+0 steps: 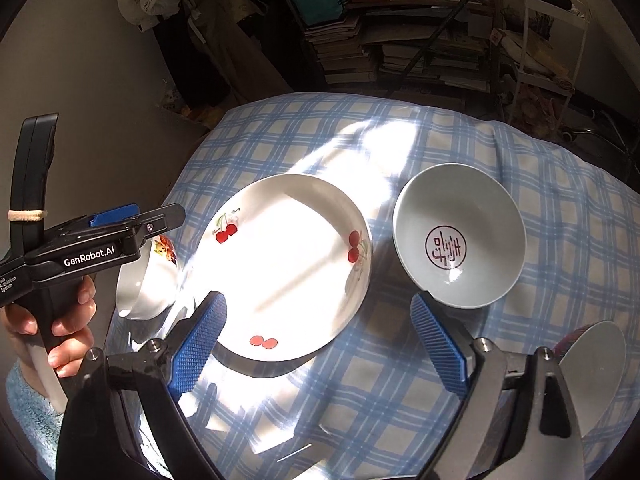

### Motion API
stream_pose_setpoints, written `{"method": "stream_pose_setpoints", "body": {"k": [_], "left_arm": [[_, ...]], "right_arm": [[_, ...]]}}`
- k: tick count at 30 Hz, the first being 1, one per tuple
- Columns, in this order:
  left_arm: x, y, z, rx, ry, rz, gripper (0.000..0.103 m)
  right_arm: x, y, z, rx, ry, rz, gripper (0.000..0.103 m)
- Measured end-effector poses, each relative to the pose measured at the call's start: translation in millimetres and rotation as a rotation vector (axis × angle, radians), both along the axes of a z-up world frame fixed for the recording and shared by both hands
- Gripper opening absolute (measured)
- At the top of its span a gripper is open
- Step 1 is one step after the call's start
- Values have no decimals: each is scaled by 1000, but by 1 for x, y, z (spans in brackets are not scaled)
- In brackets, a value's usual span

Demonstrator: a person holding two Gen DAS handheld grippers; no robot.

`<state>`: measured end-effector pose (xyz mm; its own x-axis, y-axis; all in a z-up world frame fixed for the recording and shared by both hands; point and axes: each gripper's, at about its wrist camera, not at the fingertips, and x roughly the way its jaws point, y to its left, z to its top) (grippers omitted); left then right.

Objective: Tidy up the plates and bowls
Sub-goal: 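Close the right gripper on a second cherry plate rim while the left gripper clamps the opposite rim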

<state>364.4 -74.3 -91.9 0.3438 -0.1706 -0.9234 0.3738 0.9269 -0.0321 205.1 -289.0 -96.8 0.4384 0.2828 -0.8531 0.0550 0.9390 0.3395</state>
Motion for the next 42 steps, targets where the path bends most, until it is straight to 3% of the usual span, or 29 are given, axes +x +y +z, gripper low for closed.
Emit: {"method": "stream_pose_setpoints", "body": {"k": [2, 4, 6, 9, 24, 26, 28, 30, 33, 36, 42], "left_arm": [[4, -7, -12, 12, 22, -5, 89], [5, -12, -22, 19, 36, -16, 88], [5, -16, -27, 20, 33, -31, 87], [6, -22, -32, 28, 35, -47, 85], [24, -14, -63, 71, 99, 51, 81], [24, -14, -64, 67, 98, 45, 76], [24, -16, -65, 51, 99, 28, 52], [24, -17, -69, 46, 113, 35, 37], [26, -14, -71, 52, 96, 70, 28], [30, -7, -71, 1, 115, 95, 25], [32, 0, -71, -28, 108, 45, 22]], "right_arm": [[6, 2, -8, -2, 22, 15, 86], [13, 3, -16, 7, 54, 22, 64], [20, 0, -26, 32, 86, 18, 53], [25, -2, -35, 29, 114, 13, 43], [37, -9, -56, -27, 164, -37, 43], [38, -9, -60, -22, 165, -45, 43], [38, -8, -63, -28, 159, -48, 42], [39, -7, -63, -24, 148, -46, 36], [41, -6, -67, -14, 150, -57, 26], [42, -5, -68, -9, 150, -66, 18], [44, 0, -70, -35, 144, -78, 17]]}}
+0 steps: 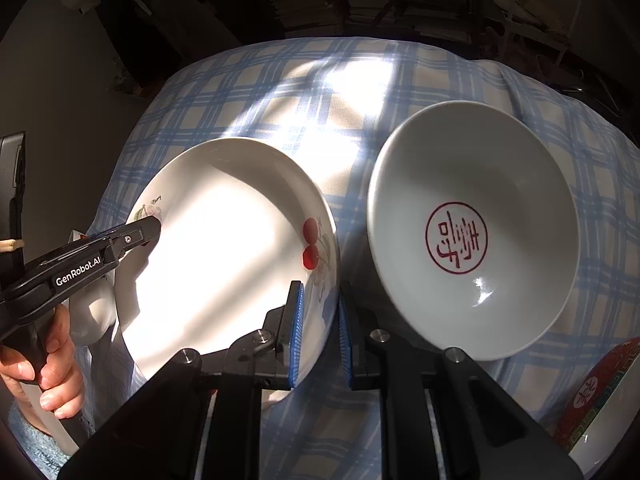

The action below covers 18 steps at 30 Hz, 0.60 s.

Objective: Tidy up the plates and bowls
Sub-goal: 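Lift the second cherry plate with both grippers and carry it toward the first plate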

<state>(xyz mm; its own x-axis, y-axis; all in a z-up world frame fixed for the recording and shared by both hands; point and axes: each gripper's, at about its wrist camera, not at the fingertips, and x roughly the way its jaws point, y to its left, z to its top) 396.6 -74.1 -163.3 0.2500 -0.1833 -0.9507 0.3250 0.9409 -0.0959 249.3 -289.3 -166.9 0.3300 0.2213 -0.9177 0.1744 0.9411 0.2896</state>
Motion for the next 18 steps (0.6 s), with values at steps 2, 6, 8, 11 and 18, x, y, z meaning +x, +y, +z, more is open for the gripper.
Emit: {"method": "stream_pose_setpoints", "body": {"k": [2, 6, 8, 11, 18], "left_arm": [[2, 2, 0, -12, 6, -2, 22], [3, 3, 1, -11, -8, -32, 21], [0, 3, 2, -11, -15, -41, 20], [-3, 2, 6, -13, -17, -49, 20], [-16, -5, 12, 13, 3, -55, 20]], "right_arm": [[0, 3, -2, -11, 3, 5, 18], [-2, 3, -3, -15, -3, -3, 18], [-3, 2, -3, 2, -8, -16, 18], [-8, -2, -2, 21, -34, -33, 17], [-19, -8, 3, 38, -53, -46, 17]]}}
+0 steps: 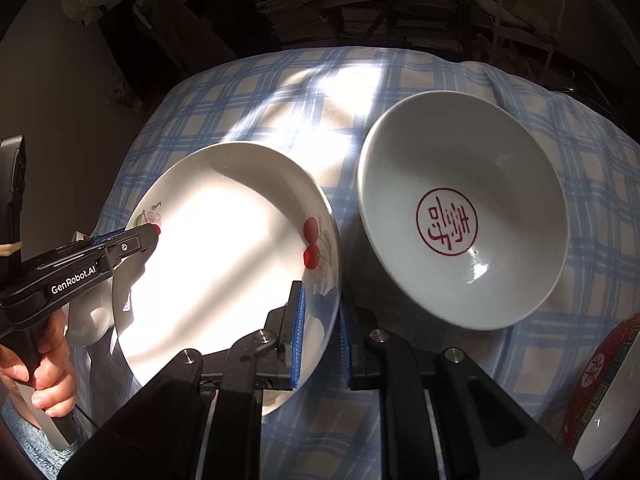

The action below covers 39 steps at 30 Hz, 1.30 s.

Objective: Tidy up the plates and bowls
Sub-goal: 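Lift the second cherry plate with both grippers and carry it toward the first plate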

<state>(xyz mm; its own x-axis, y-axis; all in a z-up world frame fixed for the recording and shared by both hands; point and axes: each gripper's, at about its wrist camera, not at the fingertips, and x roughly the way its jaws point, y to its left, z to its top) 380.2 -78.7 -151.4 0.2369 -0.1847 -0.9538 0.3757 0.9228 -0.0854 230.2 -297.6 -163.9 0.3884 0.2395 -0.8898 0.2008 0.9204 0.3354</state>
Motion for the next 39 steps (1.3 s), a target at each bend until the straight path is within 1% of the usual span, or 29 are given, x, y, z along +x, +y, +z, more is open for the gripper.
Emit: {"method": "stream_pose_setpoints", "body": {"k": [4, 8, 14, 20, 24, 31, 34, 37, 39], "left_arm": [[-10, 3, 3, -5, 29, 20, 20], [-23, 1, 11, -4, 16, 28, 20], [-42, -1, 33, -19, 4, -1, 19], [-72, -4, 58, -40, -31, -43, 19], [-91, -9, 67, -60, -33, -66, 19], [-130, -29, 70, -81, -18, -133, 19], [-153, -38, 71, -103, -36, -161, 19], [-172, -46, 65, -133, -4, -186, 19], [-183, -53, 60, -123, 10, -210, 19]], "right_arm": [[-4, -2, 6, 15, 20, 30, 17], [-14, -6, 13, 43, 24, 33, 17], [-37, -14, 29, 38, 10, 36, 17], [-62, -16, 41, 27, 17, 33, 17], [-86, -25, 47, 51, 16, 18, 17], [-136, -49, 56, 74, -1, -43, 17], [-157, -62, 57, 69, 5, -75, 17], [-178, -73, 58, 54, 7, -105, 17], [-193, -81, 59, 59, 9, -125, 17]]}}
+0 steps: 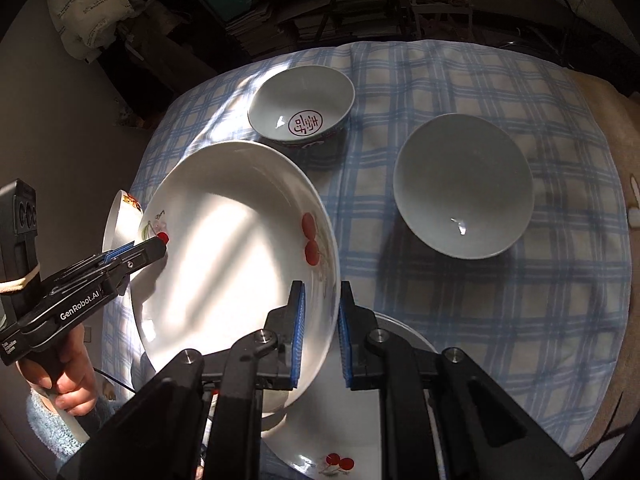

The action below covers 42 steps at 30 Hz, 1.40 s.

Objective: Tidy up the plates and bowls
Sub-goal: 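Lift the second cherry plate with both grippers and carry it toward the first plate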

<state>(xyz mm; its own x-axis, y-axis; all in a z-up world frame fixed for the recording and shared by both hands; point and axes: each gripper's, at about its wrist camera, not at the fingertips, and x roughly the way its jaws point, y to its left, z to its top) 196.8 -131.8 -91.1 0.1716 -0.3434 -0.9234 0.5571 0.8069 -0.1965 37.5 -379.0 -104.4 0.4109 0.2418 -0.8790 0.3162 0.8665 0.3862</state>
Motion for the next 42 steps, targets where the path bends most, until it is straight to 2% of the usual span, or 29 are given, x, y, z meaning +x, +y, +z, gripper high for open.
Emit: {"method": "stream_pose_setpoints", "body": {"k": [9, 13, 19, 33, 42], "left_arm": [[-40, -10, -2, 20, 6, -45, 19], [-57, -11, 2, 33, -25, -55, 19], [-70, -11, 2, 40, -15, -59, 19], [-103, -18, -23, 87, 27, -84, 20], [-109, -23, -38, 130, 43, -97, 21]], "right_arm": [[-51, -11, 7, -15, -7, -35, 17], [-65, -9, 8, -27, -3, -44, 17], [-82, -6, 5, -34, -3, -49, 17], [-103, -18, -16, -19, 22, -72, 17], [-103, -16, -30, -30, 59, -73, 17]]}}
